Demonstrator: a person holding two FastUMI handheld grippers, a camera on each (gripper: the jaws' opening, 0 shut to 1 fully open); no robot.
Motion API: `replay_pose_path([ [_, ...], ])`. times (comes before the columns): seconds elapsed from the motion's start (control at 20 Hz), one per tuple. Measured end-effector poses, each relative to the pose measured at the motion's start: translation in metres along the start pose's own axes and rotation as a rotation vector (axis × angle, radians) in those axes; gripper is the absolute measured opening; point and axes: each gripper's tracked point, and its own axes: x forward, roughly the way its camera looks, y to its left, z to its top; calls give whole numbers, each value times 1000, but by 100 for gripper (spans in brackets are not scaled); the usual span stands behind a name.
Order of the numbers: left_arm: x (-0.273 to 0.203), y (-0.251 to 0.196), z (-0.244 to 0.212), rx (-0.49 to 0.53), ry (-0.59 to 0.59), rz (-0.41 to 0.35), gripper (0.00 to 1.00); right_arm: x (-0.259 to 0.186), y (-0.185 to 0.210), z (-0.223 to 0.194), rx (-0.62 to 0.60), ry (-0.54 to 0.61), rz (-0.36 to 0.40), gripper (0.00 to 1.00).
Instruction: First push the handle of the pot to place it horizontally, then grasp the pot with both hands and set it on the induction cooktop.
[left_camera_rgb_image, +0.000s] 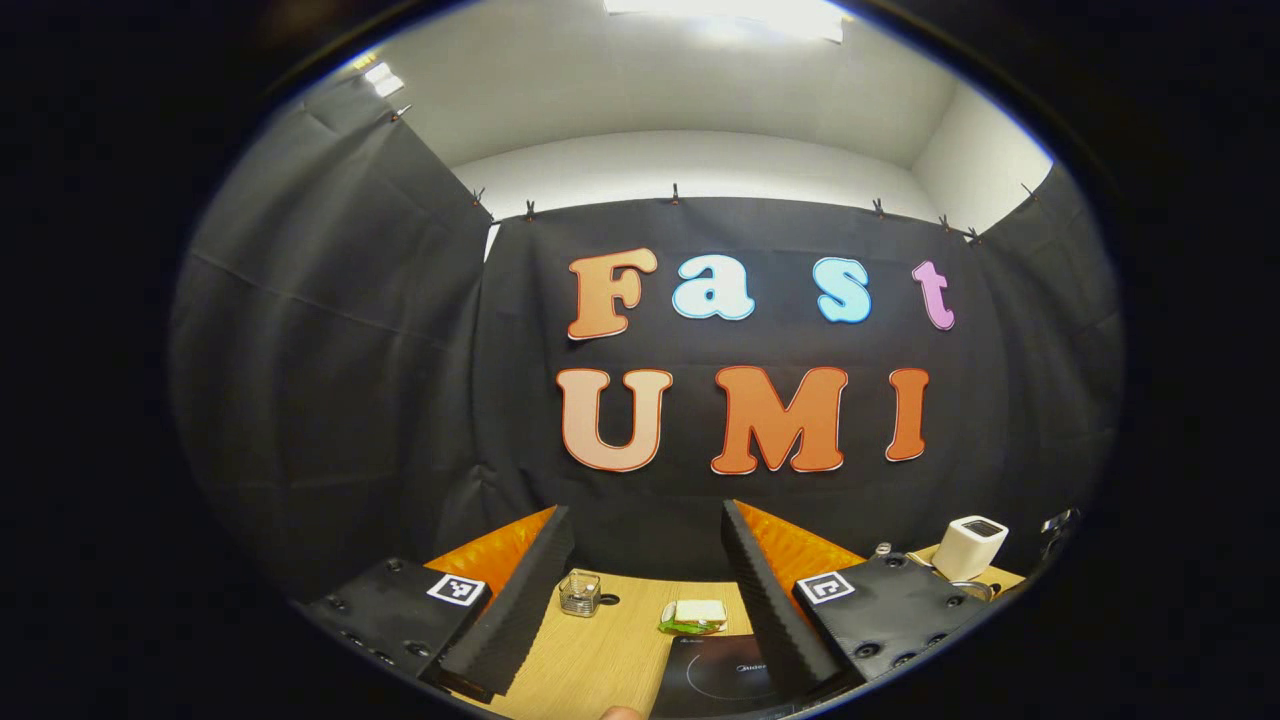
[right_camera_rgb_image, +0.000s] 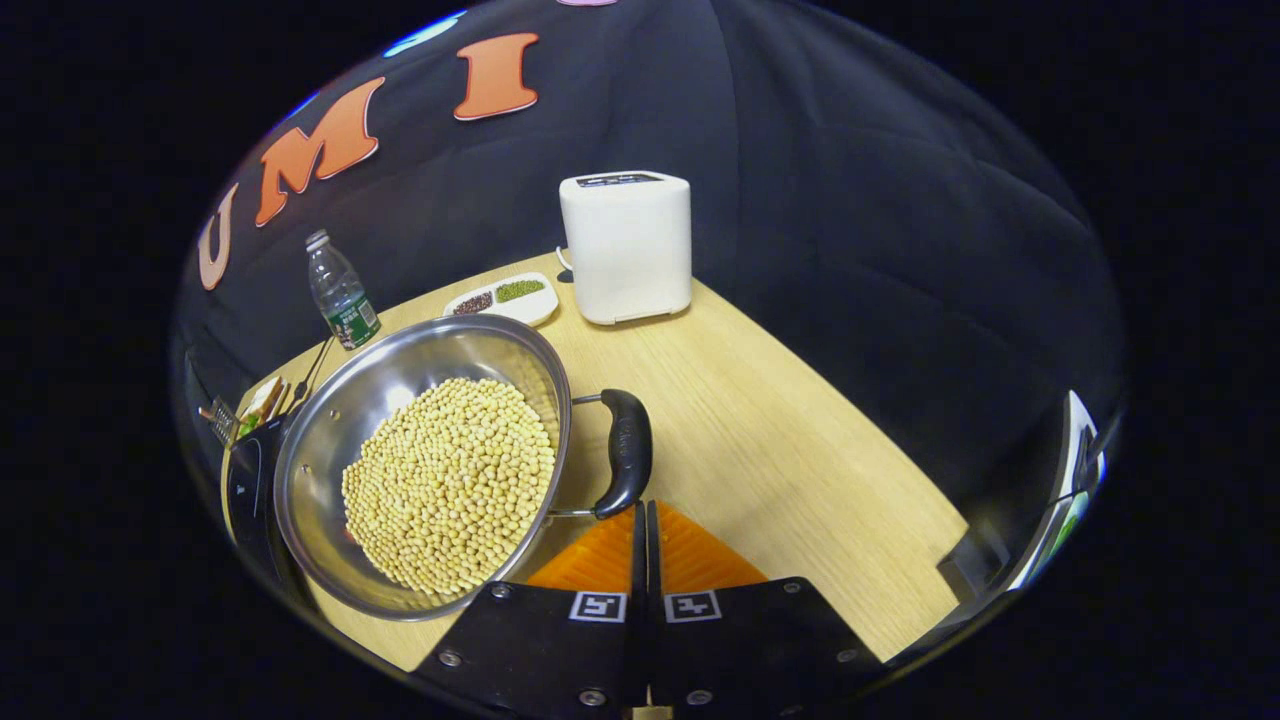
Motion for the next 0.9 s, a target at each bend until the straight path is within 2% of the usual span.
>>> replay_pose_path([
  [0.35,9,-2,0,9,4,5,98,19,2,19,2,-2,-19,0],
  [0.6,23,-6,-14,3,30,8,98,27,2,29,26,3,-2,0],
  [0.9,40,-22,-37,-8,73,-1,98,30,-1,45,7,-26,-20,0],
])
